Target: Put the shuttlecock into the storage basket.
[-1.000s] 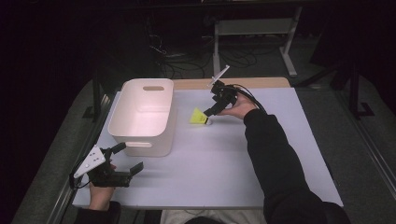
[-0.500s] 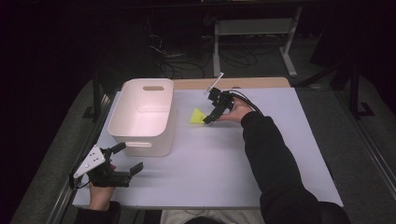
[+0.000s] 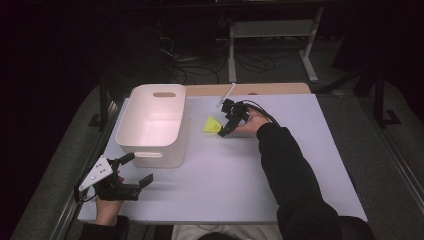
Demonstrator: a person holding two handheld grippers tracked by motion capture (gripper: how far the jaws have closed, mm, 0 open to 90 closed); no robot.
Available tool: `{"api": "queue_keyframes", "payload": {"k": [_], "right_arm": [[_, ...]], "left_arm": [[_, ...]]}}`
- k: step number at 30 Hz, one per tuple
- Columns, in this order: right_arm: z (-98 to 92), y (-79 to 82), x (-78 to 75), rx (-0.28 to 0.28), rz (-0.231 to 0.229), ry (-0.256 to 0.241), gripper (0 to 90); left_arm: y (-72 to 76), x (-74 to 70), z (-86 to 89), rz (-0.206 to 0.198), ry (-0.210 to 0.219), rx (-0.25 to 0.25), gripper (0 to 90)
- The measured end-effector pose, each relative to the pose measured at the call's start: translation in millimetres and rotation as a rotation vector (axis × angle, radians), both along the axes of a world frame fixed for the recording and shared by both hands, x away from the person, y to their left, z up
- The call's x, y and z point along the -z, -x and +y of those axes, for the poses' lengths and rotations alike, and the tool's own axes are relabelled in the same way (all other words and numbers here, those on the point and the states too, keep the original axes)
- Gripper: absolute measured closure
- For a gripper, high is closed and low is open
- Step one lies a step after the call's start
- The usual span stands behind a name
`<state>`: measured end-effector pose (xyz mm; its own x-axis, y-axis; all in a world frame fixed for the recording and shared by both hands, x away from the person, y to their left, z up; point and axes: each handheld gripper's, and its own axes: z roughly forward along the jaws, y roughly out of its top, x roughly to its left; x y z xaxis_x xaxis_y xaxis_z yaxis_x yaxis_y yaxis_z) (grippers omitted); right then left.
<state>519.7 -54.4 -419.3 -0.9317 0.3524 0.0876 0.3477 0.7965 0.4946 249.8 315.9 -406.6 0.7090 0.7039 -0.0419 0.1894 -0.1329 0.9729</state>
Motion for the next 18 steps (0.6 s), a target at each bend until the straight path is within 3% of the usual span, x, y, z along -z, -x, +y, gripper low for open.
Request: {"api": "queue_keyframes", "payload": {"k": [5, 11, 18], "right_arm": [[0.2, 0.1, -0.1, 0.004, 0.004, -0.012, 20.3], [-0.2, -1.6, 4.4, -0.003, 0.018, 0.009, 29.2], [-2.5, -3.5, 6.5, -0.022, 0.029, -0.001, 45.1]], "left_arm": [[0.2, 0.0, 0.1, 0.000, 0.001, 0.001, 0.0], [0.3, 0.1, 0.1, 0.000, 0.000, -0.001, 0.0], [0.4, 0.1, 0.4, -0.001, 0.000, -0.005, 0.0]]}}
